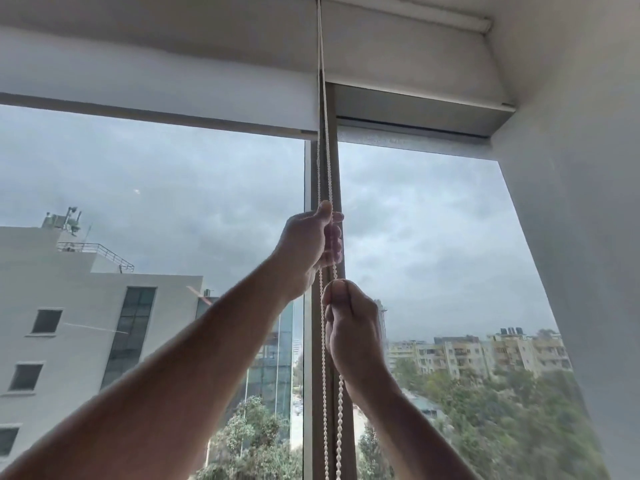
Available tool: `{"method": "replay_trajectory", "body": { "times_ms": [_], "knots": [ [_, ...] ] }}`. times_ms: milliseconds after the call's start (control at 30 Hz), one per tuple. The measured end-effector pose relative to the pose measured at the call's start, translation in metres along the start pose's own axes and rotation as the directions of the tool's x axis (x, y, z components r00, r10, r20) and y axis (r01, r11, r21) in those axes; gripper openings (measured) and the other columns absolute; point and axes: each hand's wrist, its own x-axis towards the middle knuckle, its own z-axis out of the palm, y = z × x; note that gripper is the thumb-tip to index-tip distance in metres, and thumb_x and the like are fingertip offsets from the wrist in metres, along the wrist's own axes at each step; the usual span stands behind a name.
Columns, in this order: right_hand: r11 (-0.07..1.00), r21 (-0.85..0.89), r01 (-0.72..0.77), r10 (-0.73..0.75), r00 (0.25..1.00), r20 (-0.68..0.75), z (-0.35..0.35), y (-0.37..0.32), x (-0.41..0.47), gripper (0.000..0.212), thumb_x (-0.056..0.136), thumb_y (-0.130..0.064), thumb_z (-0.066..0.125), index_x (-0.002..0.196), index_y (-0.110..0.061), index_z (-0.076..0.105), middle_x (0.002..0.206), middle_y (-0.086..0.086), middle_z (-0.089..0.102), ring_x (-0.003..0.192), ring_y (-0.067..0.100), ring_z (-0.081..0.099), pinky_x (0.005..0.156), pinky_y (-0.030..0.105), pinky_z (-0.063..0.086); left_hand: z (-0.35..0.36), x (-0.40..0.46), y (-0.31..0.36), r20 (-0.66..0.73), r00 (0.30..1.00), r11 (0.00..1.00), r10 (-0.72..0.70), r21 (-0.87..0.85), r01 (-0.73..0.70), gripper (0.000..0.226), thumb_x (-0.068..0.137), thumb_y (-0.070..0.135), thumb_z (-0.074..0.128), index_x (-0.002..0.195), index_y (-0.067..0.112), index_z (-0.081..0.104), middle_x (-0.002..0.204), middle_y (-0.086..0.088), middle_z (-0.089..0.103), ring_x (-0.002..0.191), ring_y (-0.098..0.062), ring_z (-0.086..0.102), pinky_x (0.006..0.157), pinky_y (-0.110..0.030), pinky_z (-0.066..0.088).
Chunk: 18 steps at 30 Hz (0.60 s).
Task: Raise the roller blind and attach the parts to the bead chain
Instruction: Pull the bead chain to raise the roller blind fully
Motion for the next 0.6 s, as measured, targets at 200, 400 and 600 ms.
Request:
{"method": "replay_trajectory", "body": {
  "times_ms": [200, 400, 600],
  "knots": [
    [0.977, 0.122, -0.173, 0.147, 0.970, 0.195, -0.012, -0.003, 0.006, 0.051, 0.106, -0.027, 0.041, 0.058, -0.027, 0.059, 0.051, -0.001, 0.039, 0.037, 0.011, 0.034, 0.038, 0.021, 0.033, 0.015, -0.002, -0.007, -0.187, 0.970, 0.986, 0.159, -0.012, -0.164, 0.037, 0.093, -0.003, 0.035, 0.068, 0.013, 0.058, 0.039, 0.011, 0.035, 0.030, -0.007, 0.025, 0.037, -0.017, 0.019],
    [0.938, 0.118, -0.325, 0.300, 0.936, 0.185, -0.015, -0.003, 0.033, 0.057, 0.102, -0.054, 0.029, 0.076, -0.020, 0.066, 0.058, -0.006, 0.058, 0.052, 0.006, 0.056, 0.045, 0.018, 0.044, 0.015, -0.031, -0.042, -0.180, 0.959, 0.968, 0.217, 0.167, -0.188, 0.040, 0.095, 0.011, 0.045, 0.058, 0.022, 0.056, 0.050, 0.008, 0.042, 0.046, -0.011, 0.037, 0.047, -0.025, 0.028],
    [0.904, 0.178, -0.389, 0.358, 0.916, 0.184, -0.007, -0.037, 0.081, 0.043, 0.100, -0.048, 0.047, 0.095, -0.009, 0.062, 0.075, 0.007, 0.061, 0.064, 0.019, 0.059, 0.062, 0.031, 0.049, 0.002, -0.055, -0.077, -0.155, 0.947, 0.945, 0.283, 0.216, -0.247, 0.037, 0.101, 0.017, 0.046, 0.068, 0.014, 0.060, 0.054, 0.008, 0.045, 0.055, -0.014, 0.036, 0.055, -0.032, 0.028]
  ]
}}
